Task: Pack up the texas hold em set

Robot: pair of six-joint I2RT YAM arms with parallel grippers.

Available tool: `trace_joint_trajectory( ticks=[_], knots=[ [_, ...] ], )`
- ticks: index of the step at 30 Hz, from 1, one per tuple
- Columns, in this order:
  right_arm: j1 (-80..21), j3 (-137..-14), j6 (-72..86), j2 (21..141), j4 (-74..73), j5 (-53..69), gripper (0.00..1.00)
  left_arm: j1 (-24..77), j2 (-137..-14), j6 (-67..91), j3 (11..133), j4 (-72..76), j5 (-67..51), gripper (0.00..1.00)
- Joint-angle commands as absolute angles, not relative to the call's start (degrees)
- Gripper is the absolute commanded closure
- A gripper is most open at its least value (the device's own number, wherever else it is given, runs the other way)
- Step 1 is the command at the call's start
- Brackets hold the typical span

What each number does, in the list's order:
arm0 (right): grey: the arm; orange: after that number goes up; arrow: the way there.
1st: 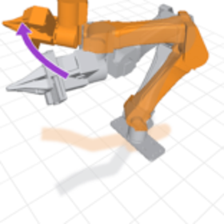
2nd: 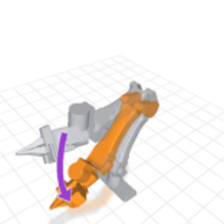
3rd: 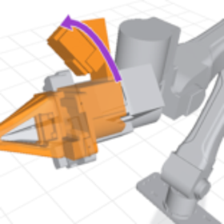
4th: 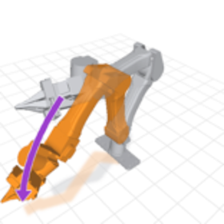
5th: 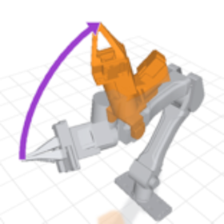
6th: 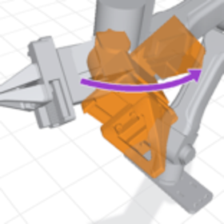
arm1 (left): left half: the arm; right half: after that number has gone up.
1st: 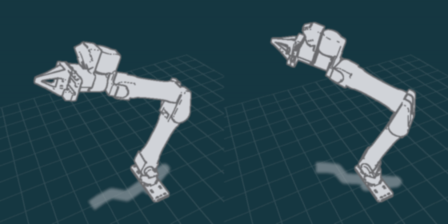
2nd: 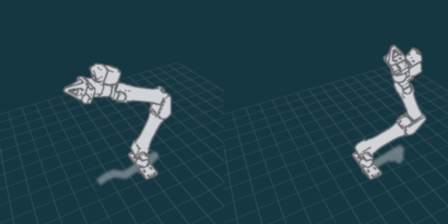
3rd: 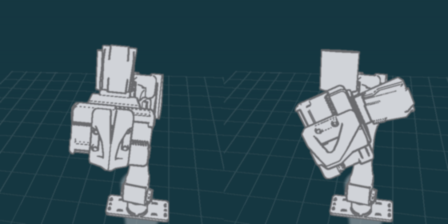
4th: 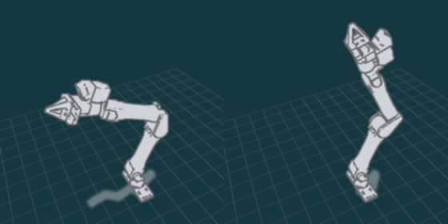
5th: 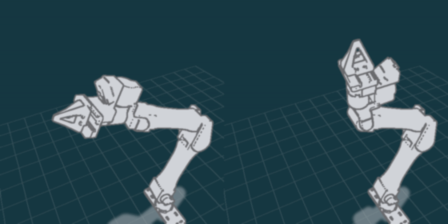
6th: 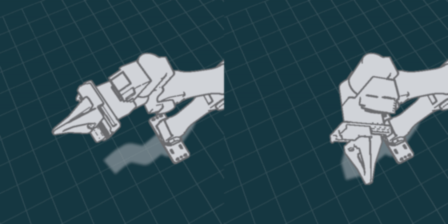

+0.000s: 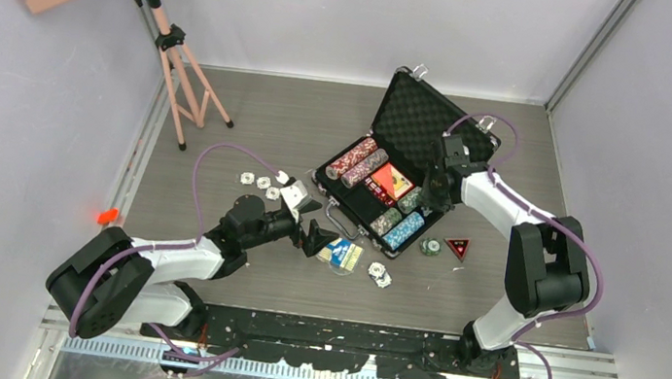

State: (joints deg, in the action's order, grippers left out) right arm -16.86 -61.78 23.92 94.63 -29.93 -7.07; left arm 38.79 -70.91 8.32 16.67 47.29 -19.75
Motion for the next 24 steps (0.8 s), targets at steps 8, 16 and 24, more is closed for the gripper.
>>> trace_joint_trajectory(
  ticks=[8,16,24],
  knots=[
    [-16.33,-64.89,22.31,94.27,-35.24,-12.81,0.70,38.95,-70.37,7.21,16.78,50.01,-20.52,0.09],
    [-16.26,-68.56,20.65,99.82,-36.66,-8.92,0.74,38.95,-70.27,7.30,16.77,50.06,-20.68,0.09],
    [-16.64,-70.59,19.69,101.11,-37.50,-10.41,0.80,38.94,-70.16,7.29,16.79,50.02,-20.66,0.09]
  ],
)
